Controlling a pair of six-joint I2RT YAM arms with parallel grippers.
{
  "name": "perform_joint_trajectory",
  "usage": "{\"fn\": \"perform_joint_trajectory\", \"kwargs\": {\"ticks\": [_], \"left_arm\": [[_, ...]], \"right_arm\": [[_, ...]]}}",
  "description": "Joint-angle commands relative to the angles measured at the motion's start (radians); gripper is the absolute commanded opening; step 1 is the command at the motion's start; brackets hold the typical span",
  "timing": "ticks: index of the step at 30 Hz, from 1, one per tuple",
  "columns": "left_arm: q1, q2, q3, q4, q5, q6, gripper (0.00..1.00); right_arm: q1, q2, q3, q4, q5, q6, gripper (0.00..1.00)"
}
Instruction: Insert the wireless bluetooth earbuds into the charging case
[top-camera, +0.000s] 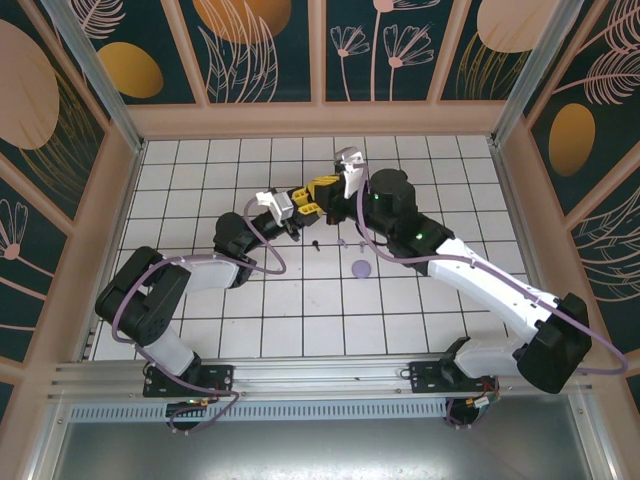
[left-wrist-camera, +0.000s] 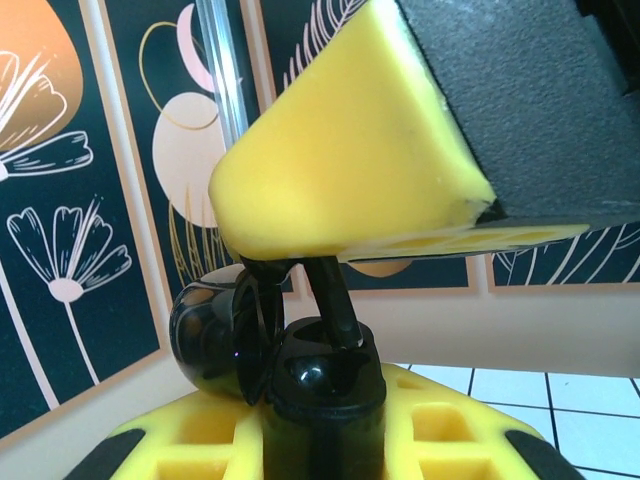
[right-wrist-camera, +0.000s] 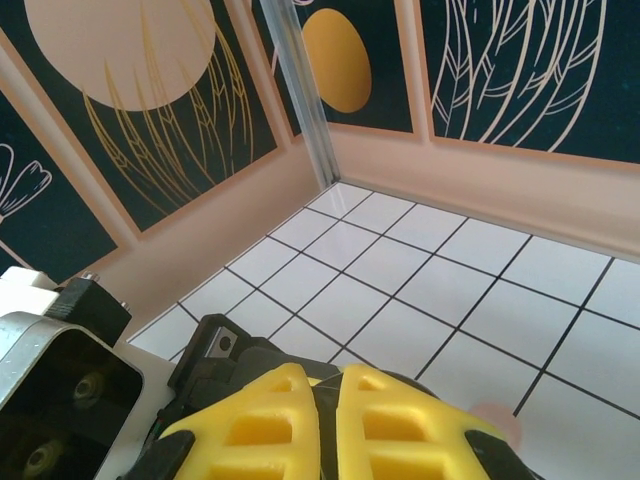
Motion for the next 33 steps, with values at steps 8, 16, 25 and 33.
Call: {"fn": "perform_joint_trajectory", "kwargs": {"ticks": [8,16,25,33], "left_arm": [[-0.004,-0.028,0.042,0.083,0.019,-0.051,0.00],[-0.004,-0.023,0.064,0.021,0.015,-0.043,0.00],[-0.004,-0.017,0.060,-0.005,0.014,-0.036,0.00],[-0.004,-0.017,0.060,-0.022,0.008,-0.025,0.00]], "right_arm": [[-0.003,-0.034,-0.080,0.011,0.041,-0.060,0.09],[-0.005,-0.032,-0.029,0.015,0.048,-0.033,0.09],[-0.011,-0.027,0.071,0.030,0.010,0.006,0.09],[-0.012,-0.058,0.083,0.021,-0.033,0.050,0.09]]}}
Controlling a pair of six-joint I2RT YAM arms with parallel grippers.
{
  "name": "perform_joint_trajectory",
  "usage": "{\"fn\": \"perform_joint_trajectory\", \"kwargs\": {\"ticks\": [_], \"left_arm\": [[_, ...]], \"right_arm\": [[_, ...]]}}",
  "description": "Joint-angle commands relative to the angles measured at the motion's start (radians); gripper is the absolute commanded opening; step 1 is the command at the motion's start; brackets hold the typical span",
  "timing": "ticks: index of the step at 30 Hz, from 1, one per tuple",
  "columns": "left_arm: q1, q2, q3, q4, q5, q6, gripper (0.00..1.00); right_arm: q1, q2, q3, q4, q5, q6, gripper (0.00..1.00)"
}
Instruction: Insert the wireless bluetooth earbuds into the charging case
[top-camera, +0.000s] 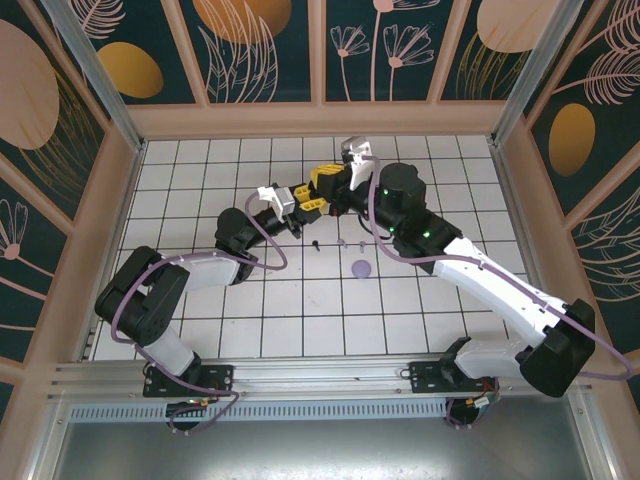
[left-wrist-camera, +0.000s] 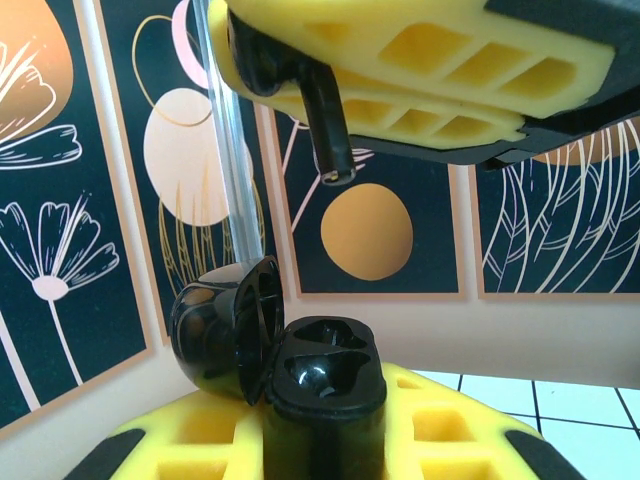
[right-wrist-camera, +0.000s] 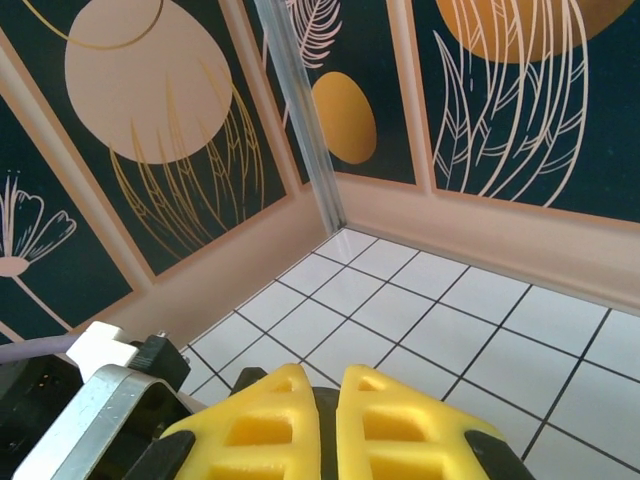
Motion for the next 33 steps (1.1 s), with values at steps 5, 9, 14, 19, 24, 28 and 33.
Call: {"fn": "perform_joint_trajectory", "kwargs": {"ticks": [5,9,14,19,24,28,33], "left_arm": [[-0.004,-0.019,0.028,0.018,0.000,0.014,0.00],[-0.004,-0.019,0.032,0.013,0.003,0.016,0.00],[-0.004,-0.020,0.035,0.012,0.005,0.016,0.00],[-0.004,-0.022,0.034,0.014,0.019,0.018,0.00],[-0.004,-0.026,0.027,0.021,0.040,0.034,0.00],[-0.004,-0.028,0.024,0.027,0.053,0.035,0.00],[-0.004,-0.026,0.028,0.029,0.055,0.032,0.00]], "right_arm": [[-0.006,-0.051,-0.019,0.005,-0.032,0.055,0.09],[-0.005,-0.060,-0.056,0.007,-0.021,0.067,0.09],[-0.007,-0.054,-0.081,0.016,-0.015,0.074,0.09],[-0.010,-0.039,-0.084,0.021,-0.014,0.073,0.09],[-0.021,-0.029,-0.085,0.026,-0.015,0.072,0.09],[-0.027,-0.021,-0.084,0.029,-0.021,0.073,0.09],[-0.028,-0.011,-0.081,0.029,-0.032,0.077,0.09]]}}
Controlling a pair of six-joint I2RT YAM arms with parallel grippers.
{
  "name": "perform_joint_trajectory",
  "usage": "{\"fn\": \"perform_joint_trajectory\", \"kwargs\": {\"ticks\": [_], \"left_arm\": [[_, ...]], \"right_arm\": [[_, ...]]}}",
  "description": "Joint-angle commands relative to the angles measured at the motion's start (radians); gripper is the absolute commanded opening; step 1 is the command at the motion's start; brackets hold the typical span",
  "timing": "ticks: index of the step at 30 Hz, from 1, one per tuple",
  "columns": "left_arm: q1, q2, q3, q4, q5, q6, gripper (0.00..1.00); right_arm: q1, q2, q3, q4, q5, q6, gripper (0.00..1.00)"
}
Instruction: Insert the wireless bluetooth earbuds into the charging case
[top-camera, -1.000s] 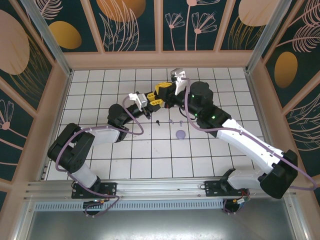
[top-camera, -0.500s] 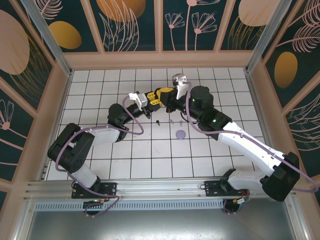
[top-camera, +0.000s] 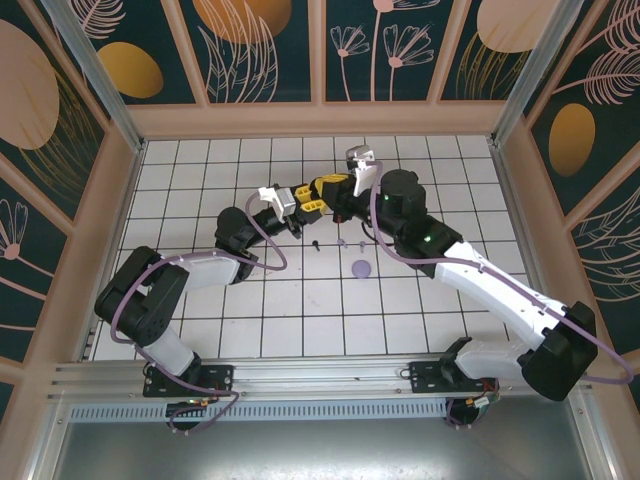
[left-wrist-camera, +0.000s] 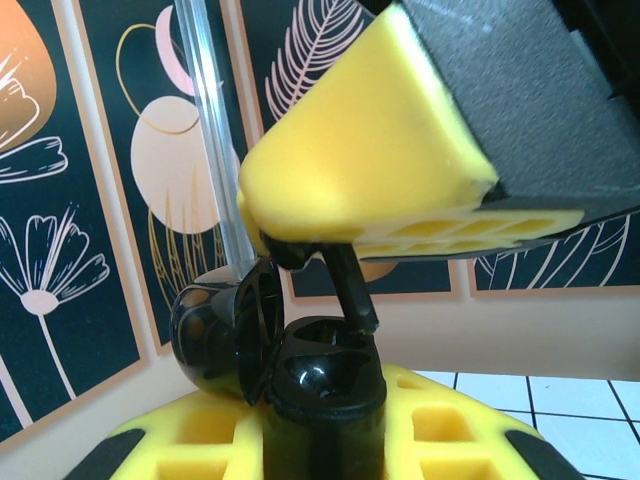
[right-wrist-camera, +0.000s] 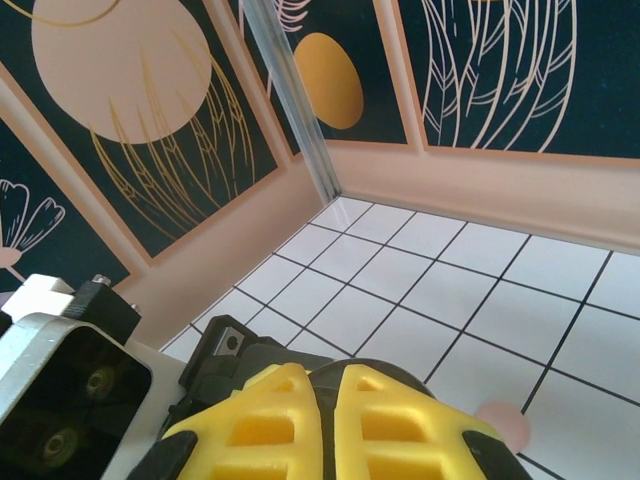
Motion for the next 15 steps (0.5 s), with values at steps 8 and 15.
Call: {"fn": "perform_joint_trajectory", "kwargs": {"ticks": [8,15], "left_arm": [[-0.004,-0.025,0.024,0.032,0.029,0.011,0.00],[-0.004,-0.025,0.028,0.024,0.024,0.013,0.00]], "right_arm": [[-0.007,0.027,-0.011,0.026,-0.016,0.005,0.08],[-0.007,0.046,-0.011,0.016,-0.028,0.005,0.08]]}}
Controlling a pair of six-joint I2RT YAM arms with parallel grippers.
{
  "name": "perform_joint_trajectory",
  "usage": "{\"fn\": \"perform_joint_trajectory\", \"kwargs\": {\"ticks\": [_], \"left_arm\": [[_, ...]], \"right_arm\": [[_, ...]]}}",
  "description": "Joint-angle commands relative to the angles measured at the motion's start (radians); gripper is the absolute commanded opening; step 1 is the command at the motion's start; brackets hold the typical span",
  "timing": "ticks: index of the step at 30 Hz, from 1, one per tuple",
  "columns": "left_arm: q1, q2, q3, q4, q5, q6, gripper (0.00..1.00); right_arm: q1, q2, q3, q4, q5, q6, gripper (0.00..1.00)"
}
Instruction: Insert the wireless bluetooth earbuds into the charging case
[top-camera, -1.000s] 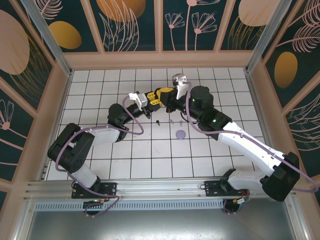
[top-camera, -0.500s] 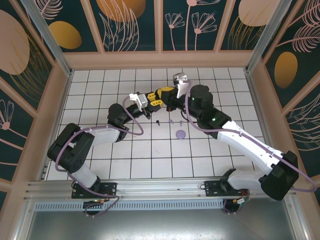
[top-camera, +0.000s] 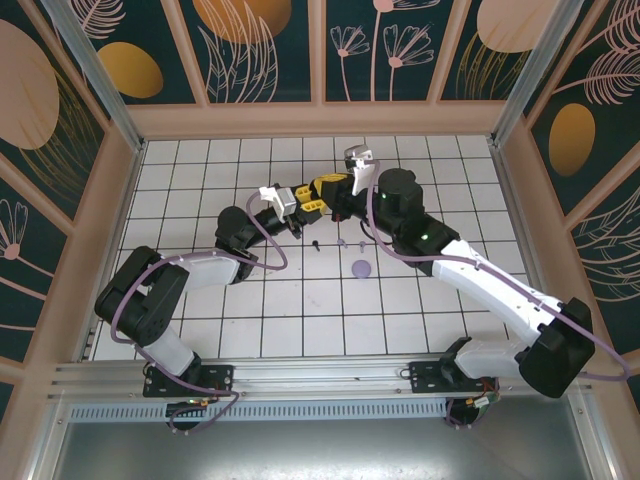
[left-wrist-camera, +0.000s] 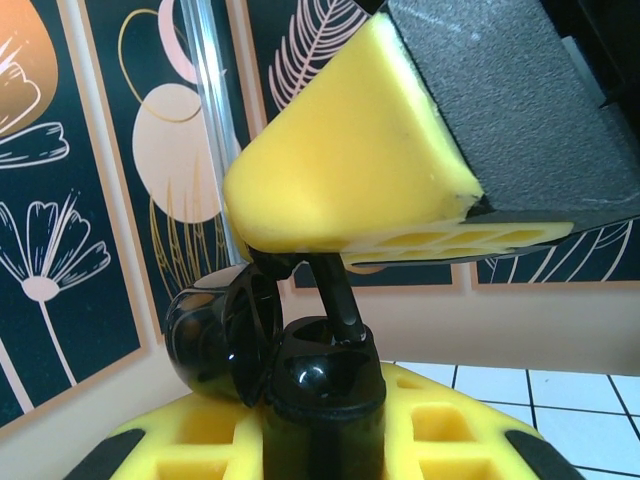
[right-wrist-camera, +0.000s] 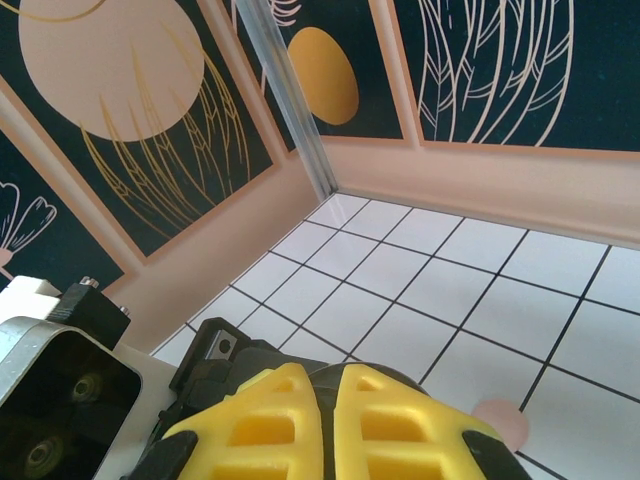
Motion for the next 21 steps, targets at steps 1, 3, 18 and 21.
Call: {"fn": "perform_joint_trajectory", "kwargs": {"ticks": [1,3,18,21], "left_arm": [[-0.005,-0.024,0.028,0.047,0.027,0.013,0.00],[-0.005,-0.024,0.032,0.043,0.023,0.012,0.00],[-0.005,-0.021,0.054,0.033,0.019,-0.014,0.00],[-0.005,-0.023,0.054,0.033,0.021,-0.013,0.00]], "right_arm": [[-0.003,0.023,-0.013,0.002,-0.026,0.001,0.08],[-0.002,0.021,-0.018,-0.003,-0.026,-0.002,0.08],[0.031,0.007,-0.064,-0.051,0.028,-0.079,0.07],[0.039,0.016,-0.056,-0.060,0.034,-0.086,0.07]]}}
